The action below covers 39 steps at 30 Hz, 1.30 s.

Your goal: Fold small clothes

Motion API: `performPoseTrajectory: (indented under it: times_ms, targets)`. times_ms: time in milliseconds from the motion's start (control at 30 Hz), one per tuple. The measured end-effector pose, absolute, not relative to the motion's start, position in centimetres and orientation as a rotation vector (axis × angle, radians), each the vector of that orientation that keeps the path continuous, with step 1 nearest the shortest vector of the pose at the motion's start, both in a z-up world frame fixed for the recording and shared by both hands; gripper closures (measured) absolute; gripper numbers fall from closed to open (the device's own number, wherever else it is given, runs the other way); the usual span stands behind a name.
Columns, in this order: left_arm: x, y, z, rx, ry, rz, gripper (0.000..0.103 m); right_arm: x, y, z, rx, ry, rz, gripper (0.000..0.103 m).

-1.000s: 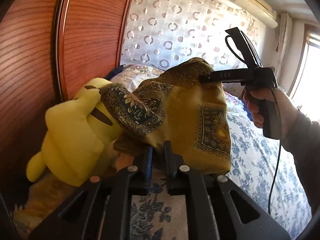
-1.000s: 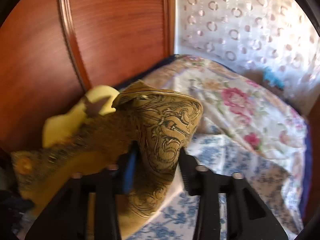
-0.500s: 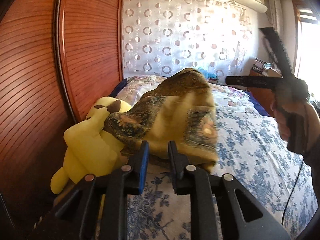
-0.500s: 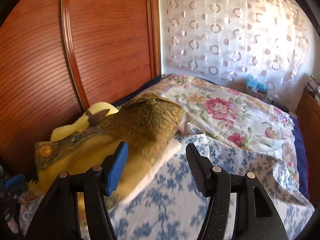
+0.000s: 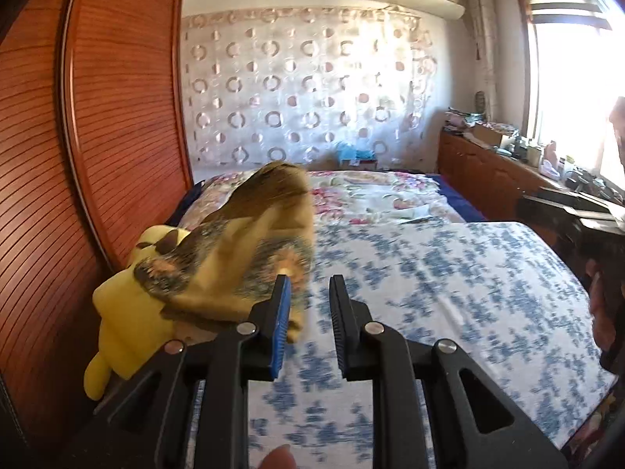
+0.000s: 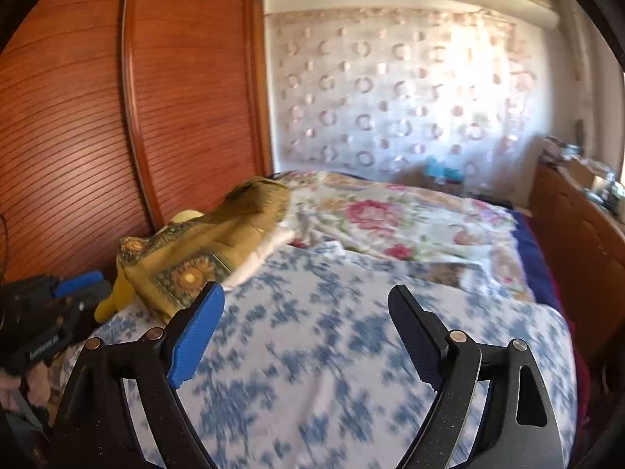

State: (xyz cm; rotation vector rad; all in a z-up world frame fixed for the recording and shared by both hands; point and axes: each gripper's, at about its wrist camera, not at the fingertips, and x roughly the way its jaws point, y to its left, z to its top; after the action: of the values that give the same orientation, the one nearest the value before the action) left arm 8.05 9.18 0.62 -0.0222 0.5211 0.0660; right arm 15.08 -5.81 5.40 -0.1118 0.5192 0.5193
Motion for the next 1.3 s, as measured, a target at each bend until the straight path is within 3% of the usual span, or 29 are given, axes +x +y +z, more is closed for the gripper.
performPoseTrajectory:
  times_ms: [567,1300]
  targets:
    - [6.7,2.8,3.6,0.004,0.480,-0.026,0.078,6.7,-16.1,7.6,-0.032,0.438,0.283,0.015]
    - [6.1,3.2,4.0,-0.011,0.476,-0.018,0.078,5.5,-16.5,7.2,-0.020,0.425,0.259,0.015]
